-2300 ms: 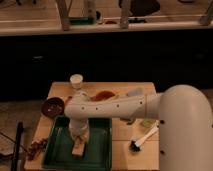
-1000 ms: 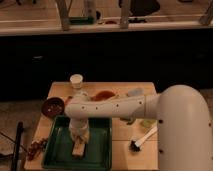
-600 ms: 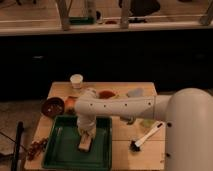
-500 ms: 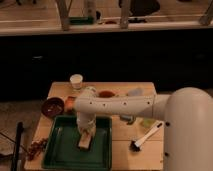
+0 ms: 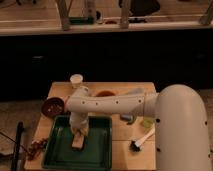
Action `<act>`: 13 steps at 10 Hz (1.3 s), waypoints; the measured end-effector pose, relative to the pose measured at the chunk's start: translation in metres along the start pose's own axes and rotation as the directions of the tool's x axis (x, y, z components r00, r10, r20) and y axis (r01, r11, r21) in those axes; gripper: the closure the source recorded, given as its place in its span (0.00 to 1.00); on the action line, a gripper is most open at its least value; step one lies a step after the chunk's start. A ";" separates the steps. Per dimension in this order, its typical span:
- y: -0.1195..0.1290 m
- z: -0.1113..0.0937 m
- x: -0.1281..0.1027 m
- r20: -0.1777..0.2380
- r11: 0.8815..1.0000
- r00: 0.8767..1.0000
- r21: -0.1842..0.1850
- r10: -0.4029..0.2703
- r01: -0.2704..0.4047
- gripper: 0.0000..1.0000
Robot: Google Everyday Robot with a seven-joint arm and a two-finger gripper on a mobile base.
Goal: Wipe tray with eraser
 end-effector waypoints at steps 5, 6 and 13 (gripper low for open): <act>0.015 0.004 -0.014 0.021 1.000 1.000 0.010 0.023 -0.023 1.00; 0.014 0.005 -0.014 0.021 1.000 1.000 0.010 0.022 -0.022 1.00; 0.013 0.004 -0.014 0.021 1.000 1.000 0.010 0.021 -0.021 1.00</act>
